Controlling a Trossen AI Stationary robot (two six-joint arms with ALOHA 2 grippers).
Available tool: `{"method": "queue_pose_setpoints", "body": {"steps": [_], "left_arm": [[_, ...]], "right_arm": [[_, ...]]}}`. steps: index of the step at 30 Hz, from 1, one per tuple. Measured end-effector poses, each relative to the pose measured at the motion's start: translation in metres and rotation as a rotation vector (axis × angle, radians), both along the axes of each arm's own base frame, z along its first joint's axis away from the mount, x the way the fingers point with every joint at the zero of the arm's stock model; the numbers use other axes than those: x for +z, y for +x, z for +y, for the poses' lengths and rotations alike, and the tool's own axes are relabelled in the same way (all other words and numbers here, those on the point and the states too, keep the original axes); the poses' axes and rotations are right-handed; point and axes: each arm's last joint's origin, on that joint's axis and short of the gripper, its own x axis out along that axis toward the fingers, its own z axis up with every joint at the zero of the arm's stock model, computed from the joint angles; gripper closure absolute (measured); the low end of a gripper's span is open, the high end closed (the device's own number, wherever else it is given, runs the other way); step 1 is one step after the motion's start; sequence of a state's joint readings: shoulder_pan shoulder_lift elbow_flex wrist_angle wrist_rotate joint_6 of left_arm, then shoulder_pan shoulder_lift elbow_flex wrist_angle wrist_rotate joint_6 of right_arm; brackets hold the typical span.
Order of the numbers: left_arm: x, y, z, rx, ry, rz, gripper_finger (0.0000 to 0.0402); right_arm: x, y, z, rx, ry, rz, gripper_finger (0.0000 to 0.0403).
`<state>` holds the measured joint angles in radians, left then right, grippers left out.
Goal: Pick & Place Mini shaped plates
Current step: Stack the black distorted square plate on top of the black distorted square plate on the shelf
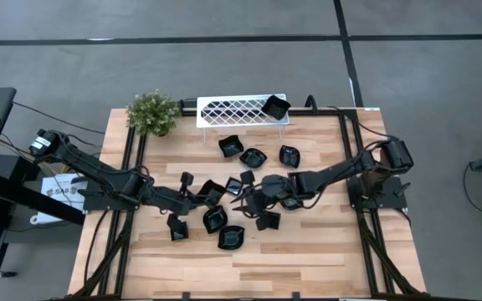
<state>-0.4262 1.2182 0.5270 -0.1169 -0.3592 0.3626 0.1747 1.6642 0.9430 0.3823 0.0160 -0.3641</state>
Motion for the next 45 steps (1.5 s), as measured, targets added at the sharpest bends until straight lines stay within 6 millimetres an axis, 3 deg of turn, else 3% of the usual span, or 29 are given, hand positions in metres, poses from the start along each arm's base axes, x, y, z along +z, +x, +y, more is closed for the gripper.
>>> {"method": "queue_pose_setpoints", "body": {"steps": [7, 14, 18, 23, 29, 39, 45], "left_arm": [[0.0, 0.001, 0.007, 0.071, 0.047, -0.007, 0.0394], [-0.005, 0.002, 0.007, 0.073, 0.044, 0.017, 0.0395], [-0.014, 0.005, 0.006, 0.067, 0.063, 0.06, 0.0393], [-0.019, 0.007, 0.007, 0.064, 0.08, 0.081, 0.0394], [-0.017, 0.007, 0.009, 0.071, 0.075, 0.069, 0.0394], [-0.016, 0.007, 0.008, 0.072, 0.073, 0.064, 0.0394], [-0.016, 0.008, 0.008, 0.072, 0.07, 0.06, 0.0391]], "right_arm": [[0.025, 0.012, -0.022, -0.261, 0.252, -0.118, 0.0308], [0.045, 0.034, -0.062, -0.448, 0.341, 0.131, 0.0308], [0.049, 0.05, -0.078, -0.39, 0.396, 0.22, 0.0308], [0.043, 0.067, -0.084, -0.285, 0.456, 0.303, 0.0307], [0.028, 0.08, -0.082, -0.281, 0.448, 0.358, 0.0292], [0.027, 0.081, -0.081, -0.283, 0.443, 0.361, 0.0228], [0.003, 0.087, -0.082, -0.317, 0.429, 0.419, 0.0219]]}}
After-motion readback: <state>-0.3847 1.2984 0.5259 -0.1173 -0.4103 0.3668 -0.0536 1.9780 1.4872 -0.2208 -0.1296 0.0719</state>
